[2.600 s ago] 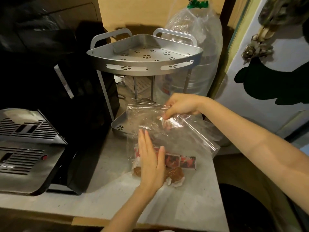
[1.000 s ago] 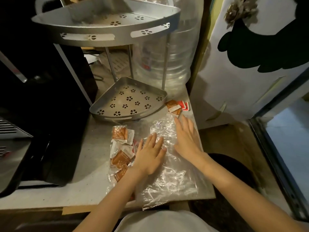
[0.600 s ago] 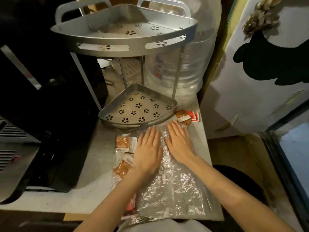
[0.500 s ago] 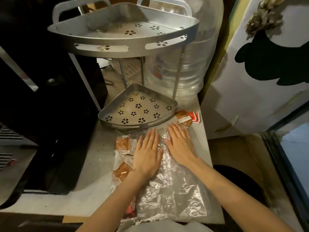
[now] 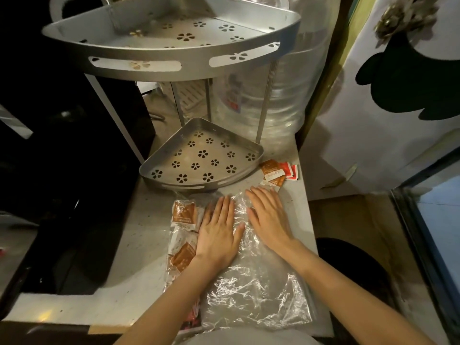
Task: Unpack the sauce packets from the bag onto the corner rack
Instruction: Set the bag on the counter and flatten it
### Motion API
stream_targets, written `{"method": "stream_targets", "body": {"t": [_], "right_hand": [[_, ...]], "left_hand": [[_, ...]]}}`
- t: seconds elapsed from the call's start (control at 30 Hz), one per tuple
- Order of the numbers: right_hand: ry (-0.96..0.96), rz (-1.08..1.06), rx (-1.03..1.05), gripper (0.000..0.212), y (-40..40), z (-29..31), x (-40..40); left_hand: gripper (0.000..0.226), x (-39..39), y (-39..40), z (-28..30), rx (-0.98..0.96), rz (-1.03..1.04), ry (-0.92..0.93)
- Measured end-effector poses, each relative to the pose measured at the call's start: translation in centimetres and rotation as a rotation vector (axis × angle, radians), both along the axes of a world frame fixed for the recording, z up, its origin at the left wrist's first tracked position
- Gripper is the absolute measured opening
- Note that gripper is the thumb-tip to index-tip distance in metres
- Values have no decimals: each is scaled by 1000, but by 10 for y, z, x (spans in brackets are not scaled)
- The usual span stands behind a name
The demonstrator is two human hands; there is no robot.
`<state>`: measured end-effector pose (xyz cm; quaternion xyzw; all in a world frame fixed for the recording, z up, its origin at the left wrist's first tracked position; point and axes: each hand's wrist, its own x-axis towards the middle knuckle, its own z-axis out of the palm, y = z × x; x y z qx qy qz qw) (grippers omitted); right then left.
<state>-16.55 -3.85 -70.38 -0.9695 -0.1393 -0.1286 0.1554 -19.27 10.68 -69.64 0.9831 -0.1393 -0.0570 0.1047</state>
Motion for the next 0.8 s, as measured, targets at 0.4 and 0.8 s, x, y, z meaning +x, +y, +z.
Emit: {"method": "stream_targets", "body": {"t": [0.4,0.8], "right_hand": [[-29,49,258,25,-14,3,-10],[183,-202,822,10,-53,46,-32]], "left_hand": [[69,0,1,-5,-8,-8,-31],[70,0,2,-3,5,-27,-31]]}}
